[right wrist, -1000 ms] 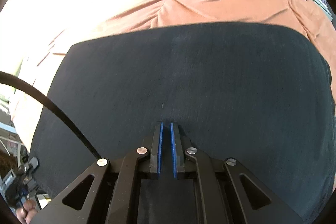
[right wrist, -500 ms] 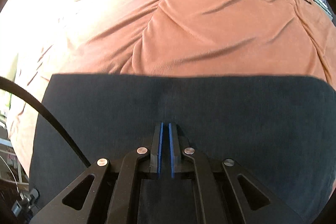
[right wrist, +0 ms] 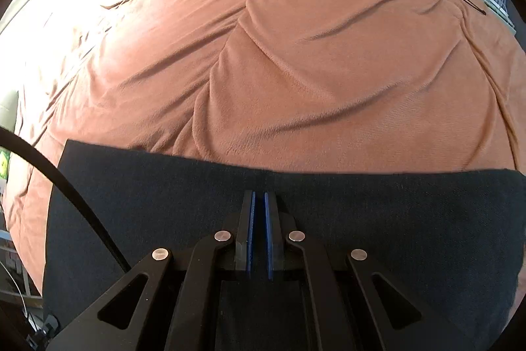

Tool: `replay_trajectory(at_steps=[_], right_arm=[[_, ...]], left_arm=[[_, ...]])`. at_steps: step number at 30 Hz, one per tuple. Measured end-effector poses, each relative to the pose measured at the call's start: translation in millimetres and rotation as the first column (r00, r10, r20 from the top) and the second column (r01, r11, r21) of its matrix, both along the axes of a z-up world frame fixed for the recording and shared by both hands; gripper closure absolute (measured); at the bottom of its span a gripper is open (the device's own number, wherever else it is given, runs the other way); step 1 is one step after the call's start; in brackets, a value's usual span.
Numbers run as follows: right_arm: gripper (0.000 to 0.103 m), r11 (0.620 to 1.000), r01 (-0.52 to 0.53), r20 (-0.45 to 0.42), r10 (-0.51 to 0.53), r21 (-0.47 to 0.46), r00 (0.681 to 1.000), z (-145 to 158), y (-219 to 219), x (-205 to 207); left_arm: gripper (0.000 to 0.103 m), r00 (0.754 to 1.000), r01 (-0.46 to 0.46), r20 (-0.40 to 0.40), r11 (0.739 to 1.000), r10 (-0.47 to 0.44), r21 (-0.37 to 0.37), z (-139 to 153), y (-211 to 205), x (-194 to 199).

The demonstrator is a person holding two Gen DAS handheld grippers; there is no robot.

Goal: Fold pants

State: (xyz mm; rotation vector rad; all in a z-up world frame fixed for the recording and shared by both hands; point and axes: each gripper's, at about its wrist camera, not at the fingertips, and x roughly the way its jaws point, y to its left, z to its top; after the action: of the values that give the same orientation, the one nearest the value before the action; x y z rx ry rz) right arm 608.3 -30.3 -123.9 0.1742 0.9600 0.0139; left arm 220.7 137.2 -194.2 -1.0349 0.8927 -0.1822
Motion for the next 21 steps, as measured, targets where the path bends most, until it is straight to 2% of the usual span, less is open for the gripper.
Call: replay_trajectory(at_steps=[4,9,21], right_arm=[[0.102,0.999,-0.028,-0.014,0.028,0.019,1.0,13,-11,-12],[0.102,0.996,-0.041,-0.043,0.044,0.08,0.998,7,-13,-36],[0.102,0.98,-0.096,-0.029,0.103,0.172,0.994,2,-8,-107]], left_arm=[[0.077,1.0,0.002,0.008,1.0,-0.002,-0.022,-1,3,-1],[0.083,1.0,0.006,0.03,1.0,-0.006,-0.017,5,1,-4],[0.086,0.995,0.043,0.094,0.999,-0.041,-0.014,32,-1,-4]])
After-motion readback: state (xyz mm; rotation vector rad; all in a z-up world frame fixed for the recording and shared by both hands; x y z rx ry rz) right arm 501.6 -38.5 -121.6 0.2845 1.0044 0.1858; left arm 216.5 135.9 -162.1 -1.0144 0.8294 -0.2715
